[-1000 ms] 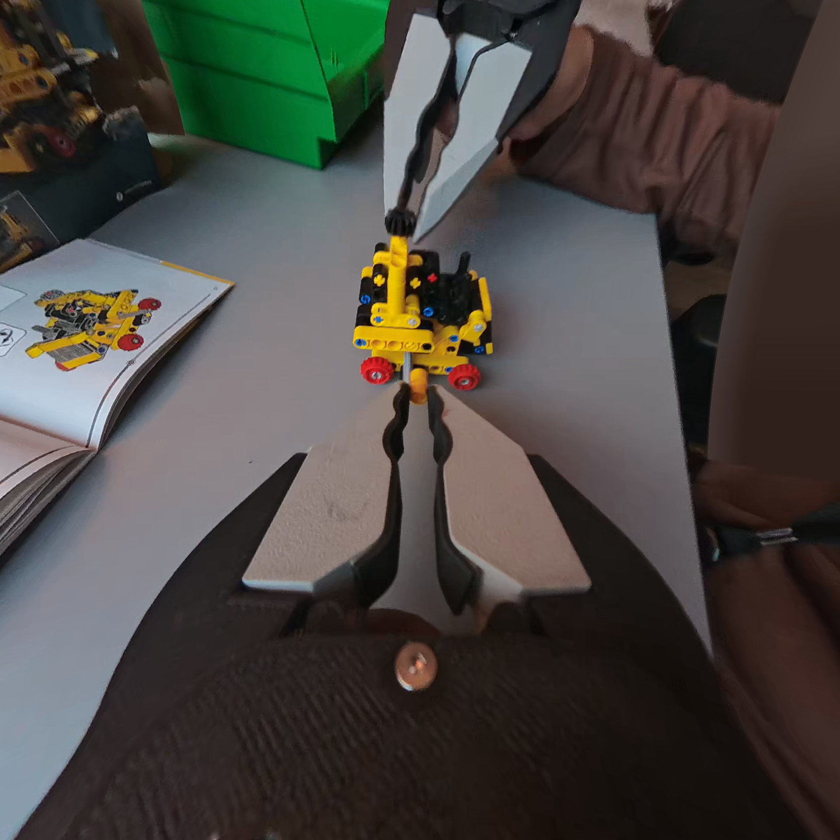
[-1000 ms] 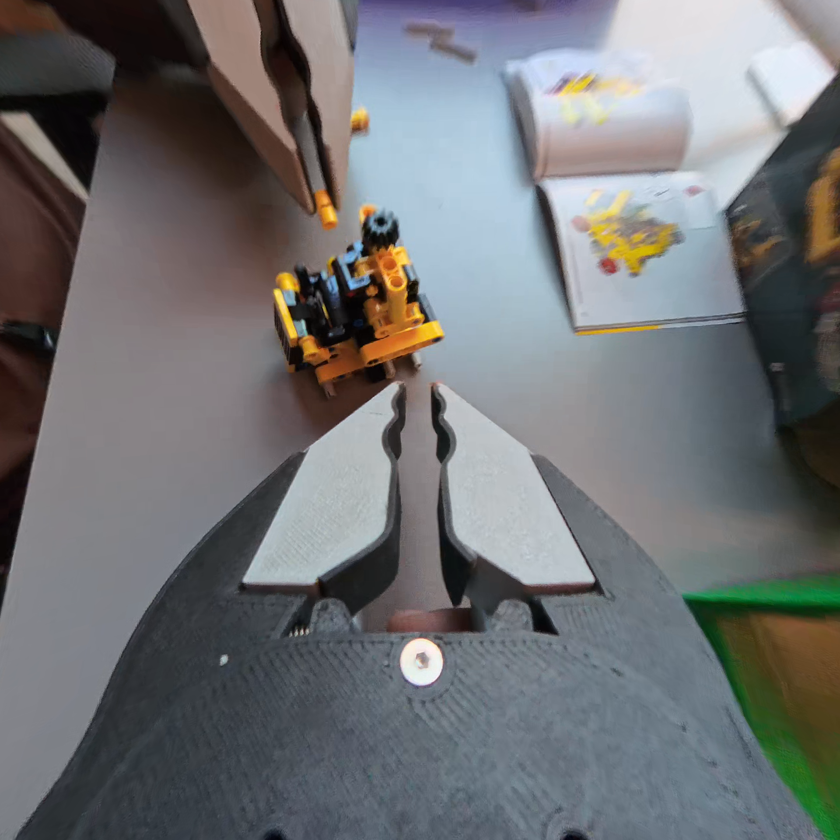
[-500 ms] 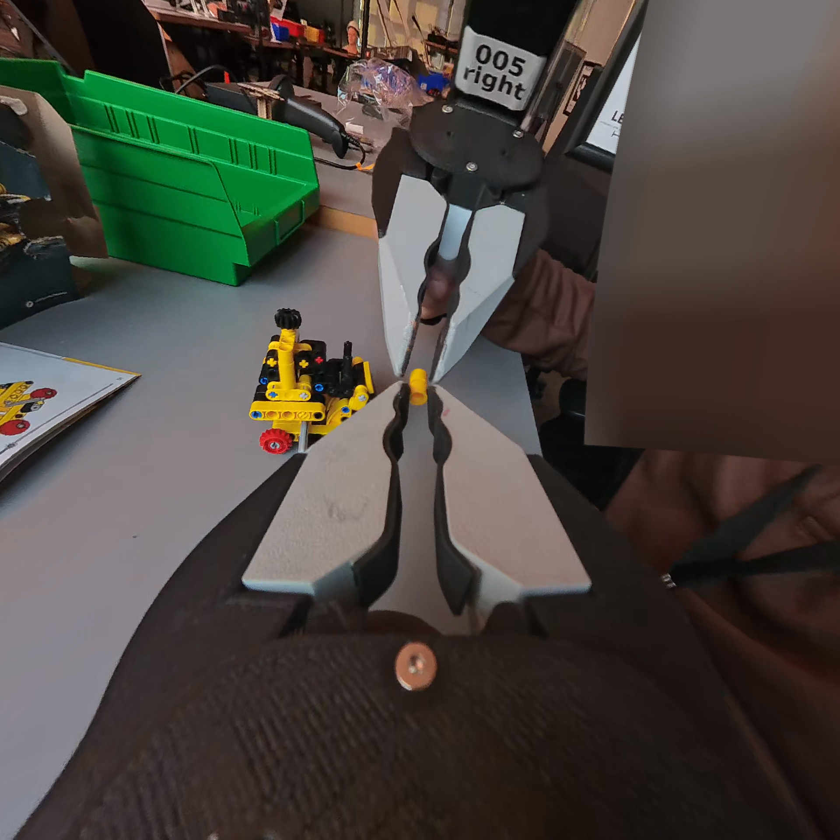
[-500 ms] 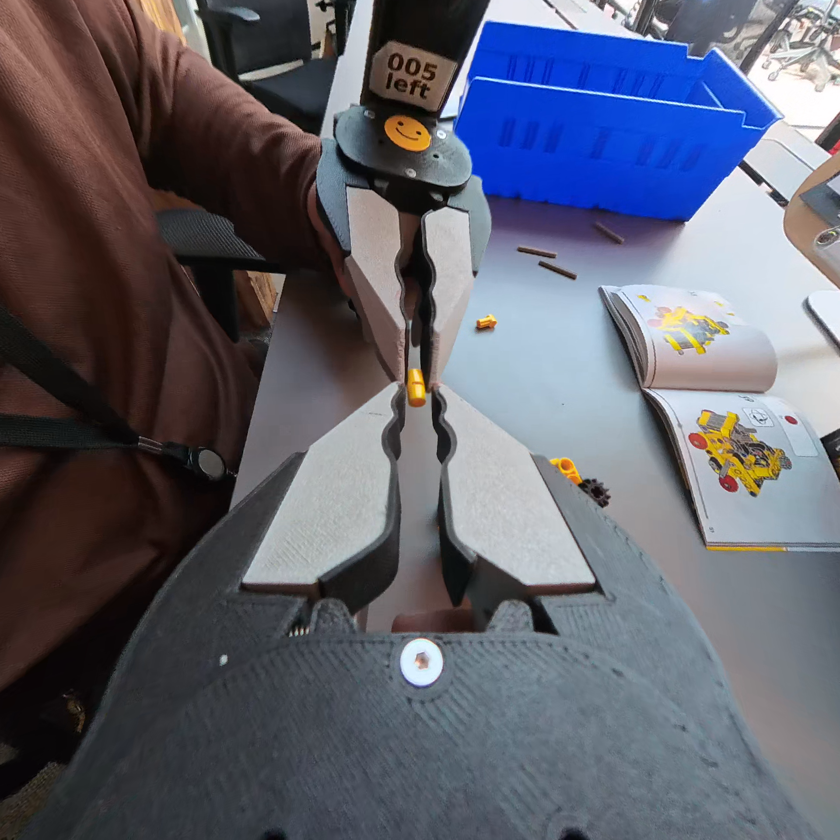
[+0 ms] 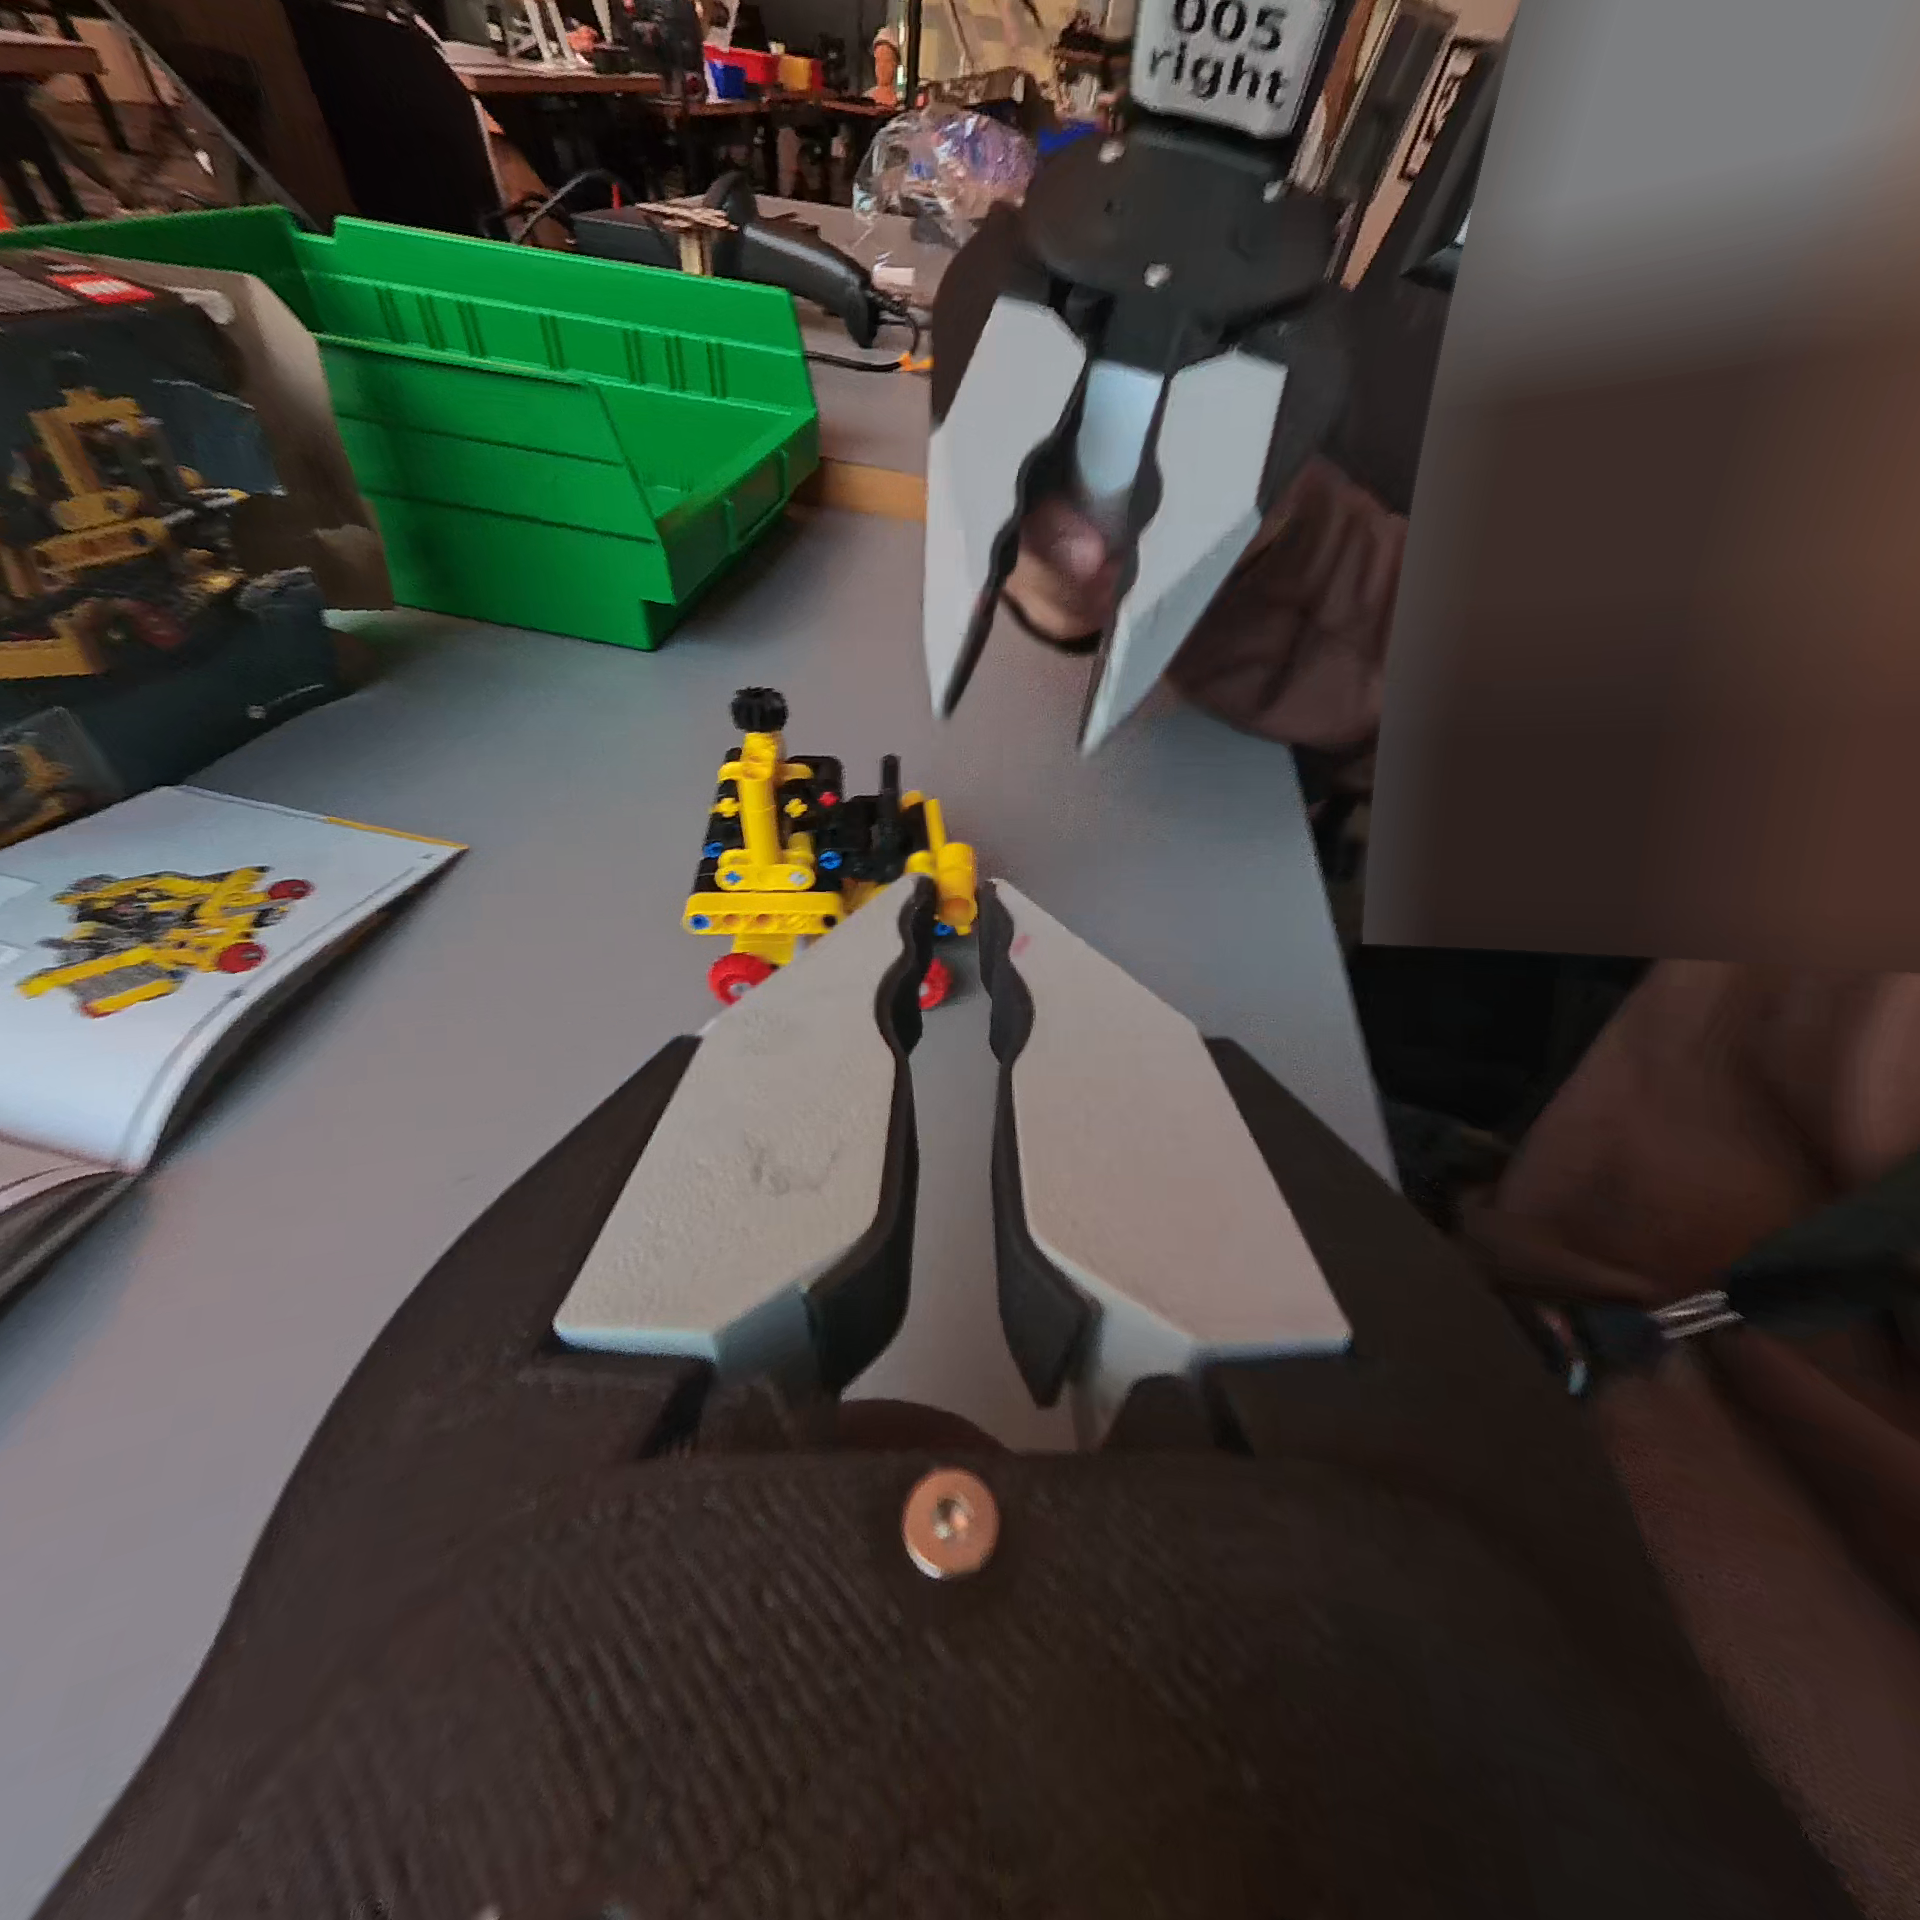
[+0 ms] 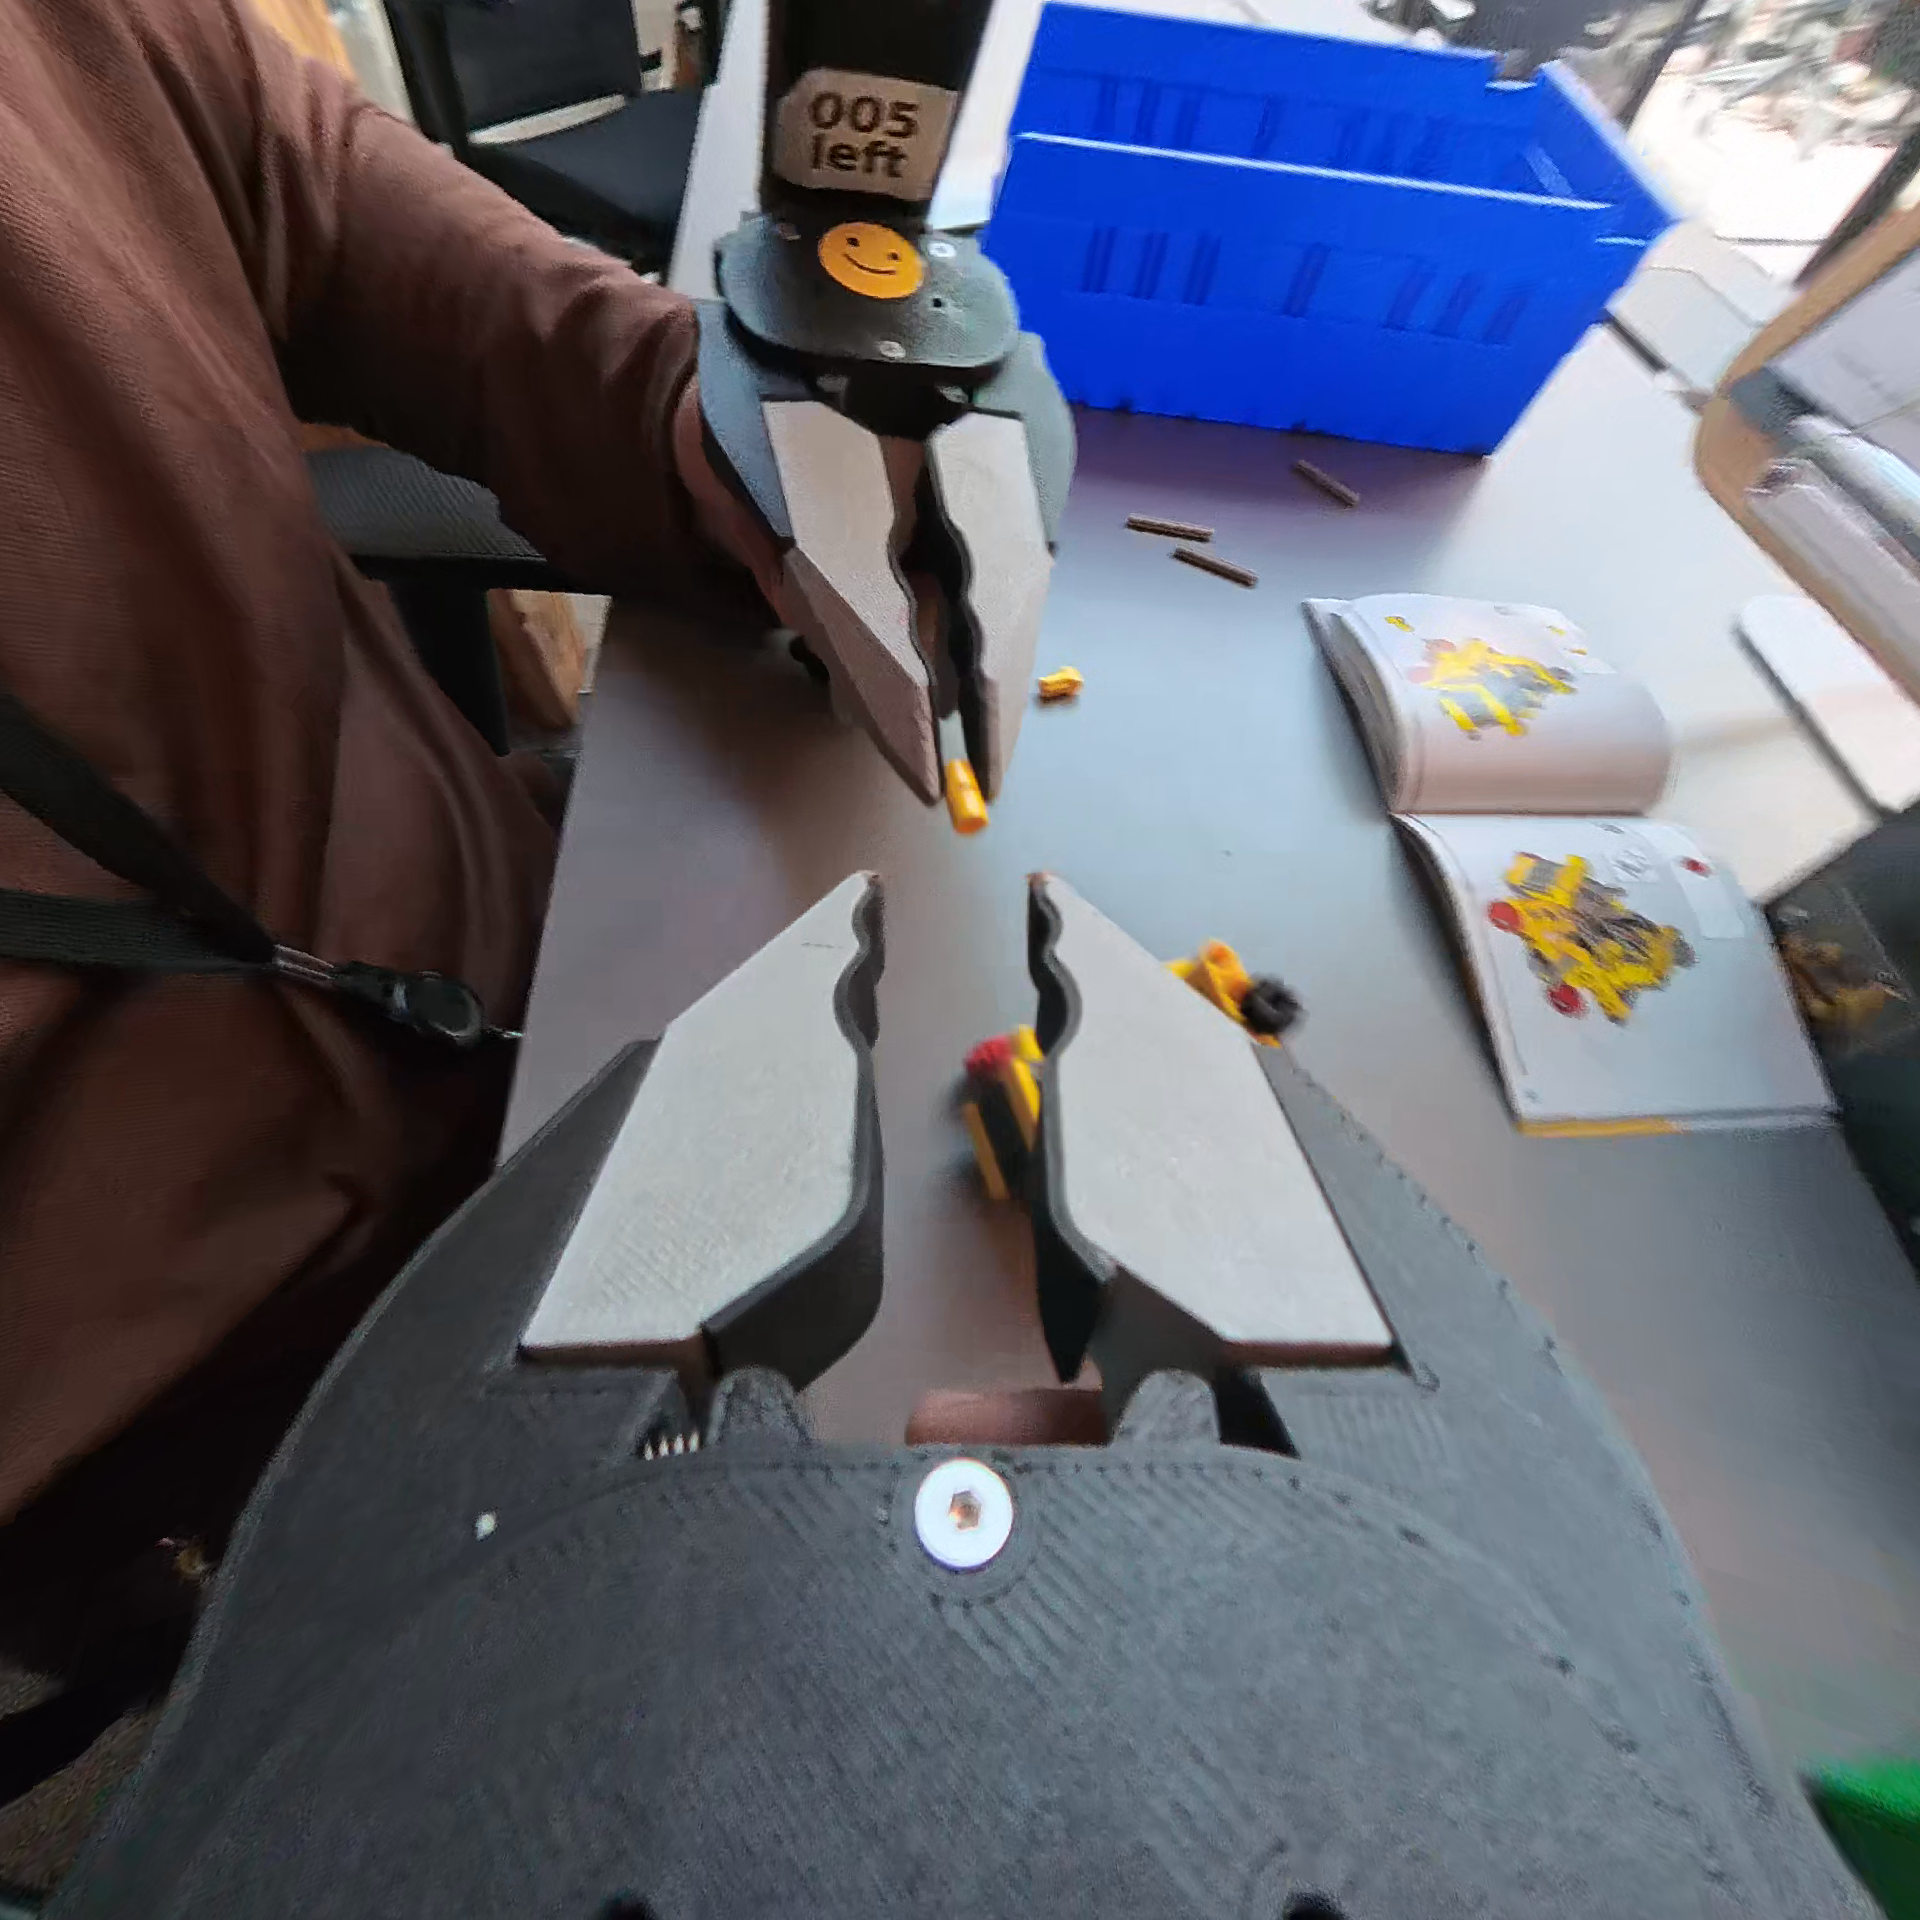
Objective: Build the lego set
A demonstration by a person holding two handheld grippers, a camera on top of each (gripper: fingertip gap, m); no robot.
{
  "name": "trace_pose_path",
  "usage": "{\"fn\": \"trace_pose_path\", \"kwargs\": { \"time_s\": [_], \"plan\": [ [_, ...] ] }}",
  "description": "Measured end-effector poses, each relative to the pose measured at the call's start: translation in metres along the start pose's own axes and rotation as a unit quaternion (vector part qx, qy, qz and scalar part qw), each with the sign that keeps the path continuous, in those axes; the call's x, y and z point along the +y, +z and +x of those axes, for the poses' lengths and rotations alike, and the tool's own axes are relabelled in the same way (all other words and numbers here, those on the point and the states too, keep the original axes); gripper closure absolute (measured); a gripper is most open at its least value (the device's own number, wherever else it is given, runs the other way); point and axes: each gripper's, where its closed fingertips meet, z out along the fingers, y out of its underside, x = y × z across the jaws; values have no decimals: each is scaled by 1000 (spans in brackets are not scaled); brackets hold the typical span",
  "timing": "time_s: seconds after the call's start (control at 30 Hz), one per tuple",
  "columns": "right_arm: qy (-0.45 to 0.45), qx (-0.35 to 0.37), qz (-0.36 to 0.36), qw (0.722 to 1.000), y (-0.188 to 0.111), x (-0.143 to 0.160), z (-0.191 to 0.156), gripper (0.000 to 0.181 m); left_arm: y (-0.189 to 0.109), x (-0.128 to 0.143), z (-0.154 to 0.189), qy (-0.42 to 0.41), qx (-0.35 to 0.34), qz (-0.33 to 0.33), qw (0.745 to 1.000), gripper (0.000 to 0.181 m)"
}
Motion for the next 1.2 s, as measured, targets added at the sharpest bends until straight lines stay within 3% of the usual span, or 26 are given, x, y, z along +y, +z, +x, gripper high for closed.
{"fn": "trace_pose_path", "kwargs": {
  "time_s": [0.1, 0.17, 0.27, 0.47, 0.63, 0.73, 0.83, 0.97, 1.07, 1.2],
  "plan": [
    [15, 80, -23, 996, -33, 33, 40, 166, -3, 5, -20, 29, -19, -19, 999, 176],
    [49, 83, -44, 994, -42, 59, 56, 164, -1, 2, -31, 34, -15, -14, 999, 176],
    [74, 35, -50, 995, -31, 75, 60, 156, 0, 0, -38, 14, 8, -13, 1000, 176],
    [24, -9, -105, 994, 2, 91, 60, 157, -7, 5, -43, 57, -9, -41, 998, 176],
    [15, -66, -109, 992, 12, 88, 55, 161, 2, 13, -44, 98, -14, -76, 992, 176],
    [14, -87, -107, 990, 14, 87, 51, 169, 4, 20, -47, 113, -17, -101, 988, 176],
    [3, -101, -105, 989, 17, 84, 46, 181, -2, 12, -52, 121, -34, -88, 988, 176],
    [2, -103, -107, 989, 19, 83, 41, 181, -10, 3, -57, 119, -50, -74, 989, 176],
    [21, -91, -108, 990, 17, 84, 44, 160, -13, 0, -57, 127, -54, -72, 988, 176],
    [14, -73, -97, 993, 15, 80, 48, 163, -16, -2, -58, 129, -60, -71, 987, 176]
  ]
}}
